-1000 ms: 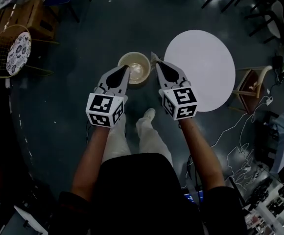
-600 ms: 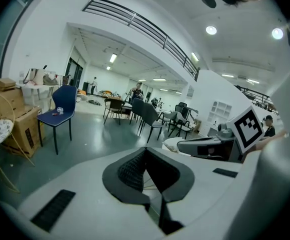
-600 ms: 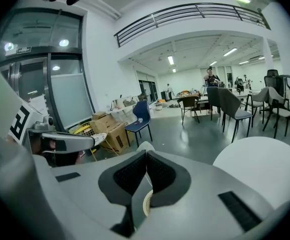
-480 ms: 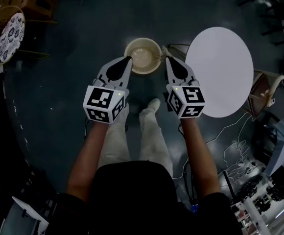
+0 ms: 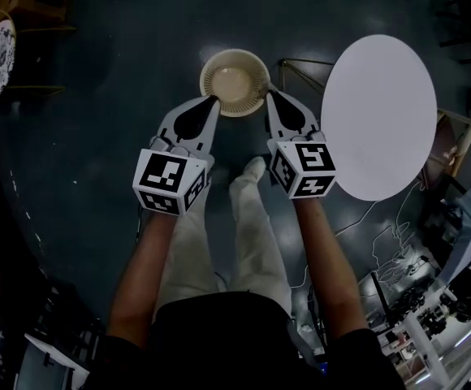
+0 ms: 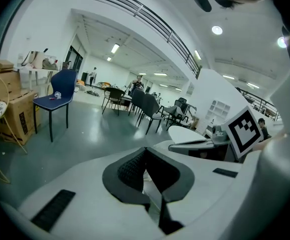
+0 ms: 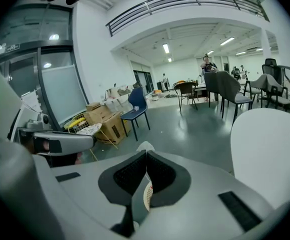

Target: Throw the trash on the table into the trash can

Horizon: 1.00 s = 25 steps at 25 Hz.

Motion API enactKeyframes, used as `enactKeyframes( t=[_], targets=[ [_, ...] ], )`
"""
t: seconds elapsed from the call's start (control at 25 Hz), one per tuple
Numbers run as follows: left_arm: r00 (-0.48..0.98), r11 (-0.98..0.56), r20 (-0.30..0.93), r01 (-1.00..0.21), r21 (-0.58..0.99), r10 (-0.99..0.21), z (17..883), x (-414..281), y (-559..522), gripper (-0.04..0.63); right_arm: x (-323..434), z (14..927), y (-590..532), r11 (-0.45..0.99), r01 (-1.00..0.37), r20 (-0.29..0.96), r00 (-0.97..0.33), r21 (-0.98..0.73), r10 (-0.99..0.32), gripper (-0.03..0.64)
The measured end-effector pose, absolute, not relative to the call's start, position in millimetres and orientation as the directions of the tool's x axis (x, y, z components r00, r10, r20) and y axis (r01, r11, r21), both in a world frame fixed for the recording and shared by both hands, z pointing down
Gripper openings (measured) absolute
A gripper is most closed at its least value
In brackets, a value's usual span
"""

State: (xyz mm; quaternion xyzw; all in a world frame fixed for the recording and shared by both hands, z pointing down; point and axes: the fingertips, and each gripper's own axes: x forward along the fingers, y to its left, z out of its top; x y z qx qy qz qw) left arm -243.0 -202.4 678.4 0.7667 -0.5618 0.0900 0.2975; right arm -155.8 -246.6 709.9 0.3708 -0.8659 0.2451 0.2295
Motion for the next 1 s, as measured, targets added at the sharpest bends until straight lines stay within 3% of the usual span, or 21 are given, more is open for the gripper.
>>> enactKeyframes(
  t=[1.0],
  targets=[
    [0.380,-0.148,0.536,-0.893,0.425,-0.754,891,-243,-224,0.015,-164,948,-253,0.577,-0.769,0.694,-0.575,-0.277,-0.433,0.021]
  ],
)
